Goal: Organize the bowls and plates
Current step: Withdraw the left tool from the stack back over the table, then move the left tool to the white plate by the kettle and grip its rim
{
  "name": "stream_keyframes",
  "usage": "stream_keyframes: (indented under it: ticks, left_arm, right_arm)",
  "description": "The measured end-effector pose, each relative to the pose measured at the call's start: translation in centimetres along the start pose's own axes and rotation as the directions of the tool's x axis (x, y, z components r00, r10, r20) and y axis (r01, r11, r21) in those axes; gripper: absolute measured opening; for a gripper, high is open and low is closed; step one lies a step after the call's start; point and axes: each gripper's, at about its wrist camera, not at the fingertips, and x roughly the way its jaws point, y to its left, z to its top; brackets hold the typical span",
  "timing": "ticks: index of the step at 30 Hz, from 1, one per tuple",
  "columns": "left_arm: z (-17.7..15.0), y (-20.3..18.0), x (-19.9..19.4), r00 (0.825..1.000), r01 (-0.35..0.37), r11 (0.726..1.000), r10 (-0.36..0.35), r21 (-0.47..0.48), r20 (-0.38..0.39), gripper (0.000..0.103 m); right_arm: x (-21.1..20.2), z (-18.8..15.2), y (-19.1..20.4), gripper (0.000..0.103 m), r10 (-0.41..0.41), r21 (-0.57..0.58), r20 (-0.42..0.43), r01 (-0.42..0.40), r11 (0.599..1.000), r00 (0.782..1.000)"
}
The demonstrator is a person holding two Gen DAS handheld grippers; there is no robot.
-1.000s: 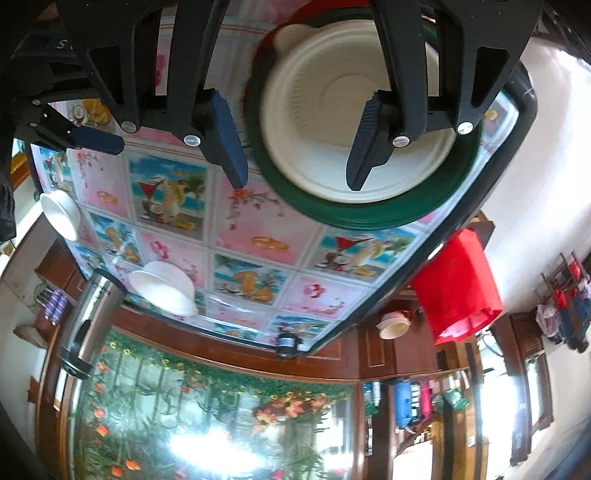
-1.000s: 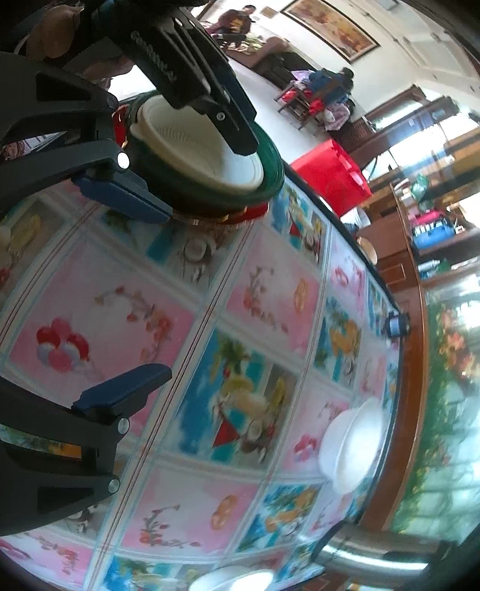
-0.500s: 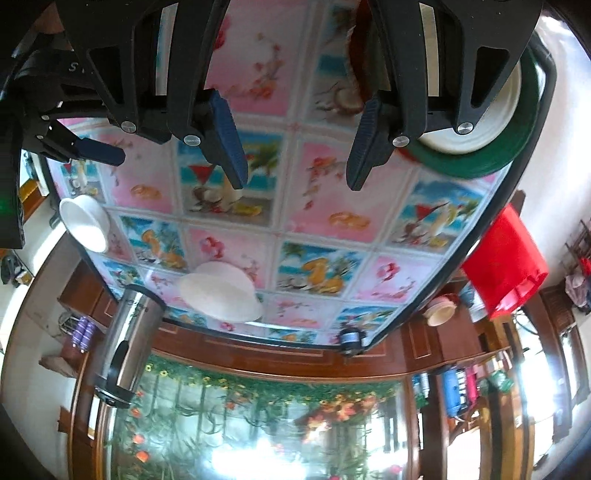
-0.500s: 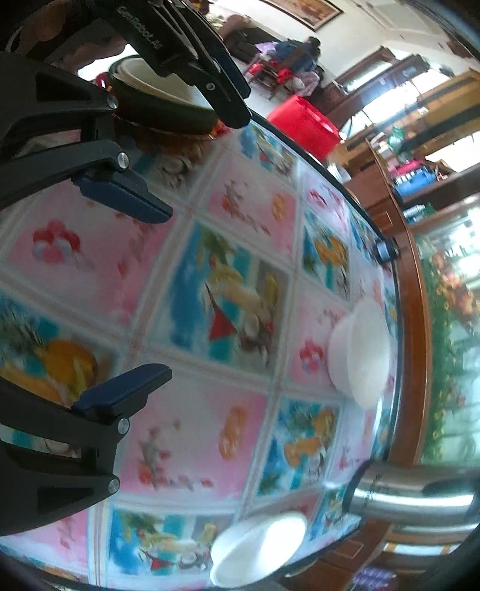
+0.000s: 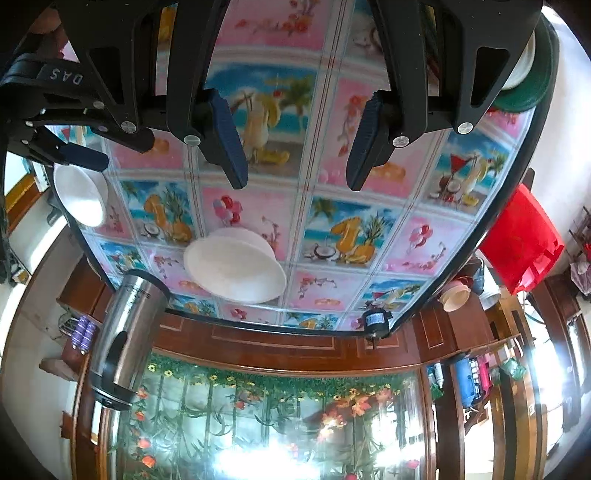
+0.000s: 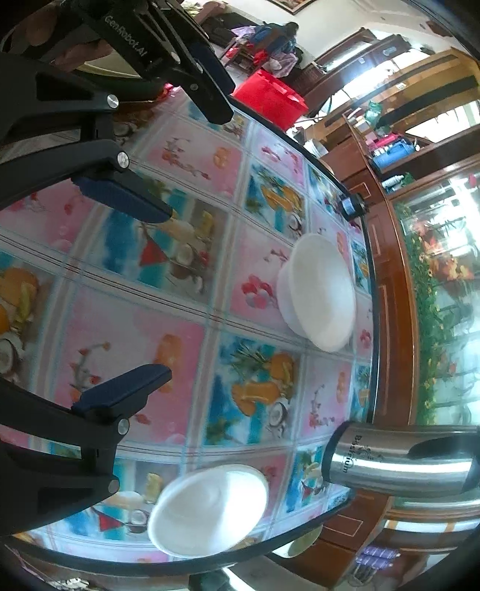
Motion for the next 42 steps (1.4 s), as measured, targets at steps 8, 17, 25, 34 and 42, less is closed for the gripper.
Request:
stream_keyframes:
  ticks: [8,17,25,34,42]
  left_arm:
    - [3.7,0.3,4.3,0.999,0.017,0.998,-0.019,-0.055,-0.035,0.056]
    - [6.7,-1.3,9.5,0.994,0.066,0.995,-0.071,-0.071,-0.083,0.056]
    - [7.9,-1.0,14.0,0.985,0.067,0.988,-0.087,-0.137,-0.148,0.056]
    - [8.7,-2.2,16.7,0.982,0.054,0.992,-0.073,-0.112,-0.173,0.056]
    - [8.5,-1.9,18.7,0.973,0.036,0.993,-0.061,-0.116,-0.224,0.017]
  right_arm:
    - [1.6,3.6,-1.6,0.079,-0.007,0.025,0.024,0.007,1.0,1.0]
    - [5.3,7.8,-3.8,0.079,-0.004,0.087,0.018,0.002,0.996,1.0]
    - [8.0,10.2,-5.5,0.079,0.014,0.124,0.021,-0.017,0.992,1.0]
    - [11.0,11.5,-5.5,0.079,0.054,0.102,0.009,-0.055,0.993,0.998]
    - [12.0,11.6,-5.4,0.031,0.087,0.071,0.001,-0.087,0.994,0.996]
